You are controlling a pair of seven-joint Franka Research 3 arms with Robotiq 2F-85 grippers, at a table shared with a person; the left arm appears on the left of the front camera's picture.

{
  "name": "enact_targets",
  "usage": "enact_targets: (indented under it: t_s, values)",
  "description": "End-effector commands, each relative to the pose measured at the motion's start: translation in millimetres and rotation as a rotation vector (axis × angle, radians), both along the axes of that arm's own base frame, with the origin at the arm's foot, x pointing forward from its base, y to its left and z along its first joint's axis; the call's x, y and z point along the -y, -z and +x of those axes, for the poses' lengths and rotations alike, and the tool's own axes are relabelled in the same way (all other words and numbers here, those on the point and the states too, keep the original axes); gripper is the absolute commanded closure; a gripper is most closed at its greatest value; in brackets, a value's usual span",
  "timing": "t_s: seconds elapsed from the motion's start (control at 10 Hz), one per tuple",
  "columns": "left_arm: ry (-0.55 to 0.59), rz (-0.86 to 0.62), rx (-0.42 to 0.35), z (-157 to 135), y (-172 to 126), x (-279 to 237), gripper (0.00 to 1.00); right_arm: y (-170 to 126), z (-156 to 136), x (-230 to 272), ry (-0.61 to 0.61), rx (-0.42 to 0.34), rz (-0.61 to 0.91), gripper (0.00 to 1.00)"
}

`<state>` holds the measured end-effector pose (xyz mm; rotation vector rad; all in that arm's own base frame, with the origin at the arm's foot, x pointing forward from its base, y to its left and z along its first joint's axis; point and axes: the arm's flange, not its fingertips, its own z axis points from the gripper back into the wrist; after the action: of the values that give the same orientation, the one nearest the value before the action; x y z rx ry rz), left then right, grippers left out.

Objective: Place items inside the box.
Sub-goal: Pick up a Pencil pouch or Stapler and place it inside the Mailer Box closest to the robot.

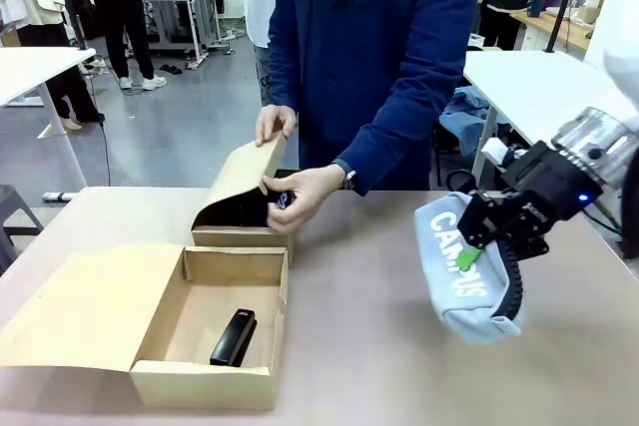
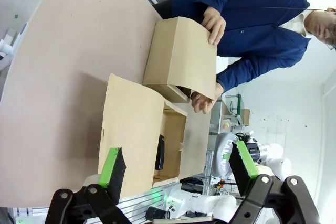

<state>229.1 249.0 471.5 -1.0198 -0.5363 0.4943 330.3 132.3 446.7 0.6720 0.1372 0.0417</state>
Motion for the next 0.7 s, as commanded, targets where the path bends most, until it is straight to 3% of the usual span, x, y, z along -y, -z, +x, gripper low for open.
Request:
enact_targets:
  t_s: [0.0, 0.6]
  values:
    - [0.006, -0.005, 0.028, 0.6, 0.3, 0.4, 0.00, 0.6, 1.0, 9.7, 0.038, -0.003, -0.002, 0.93]
    - [0.006, -0.005, 0.028, 0.6, 0.3, 0.4, 0.00, -21.4, -15.6, -1.0, 0.048, 0.018, -0.136, 0.93]
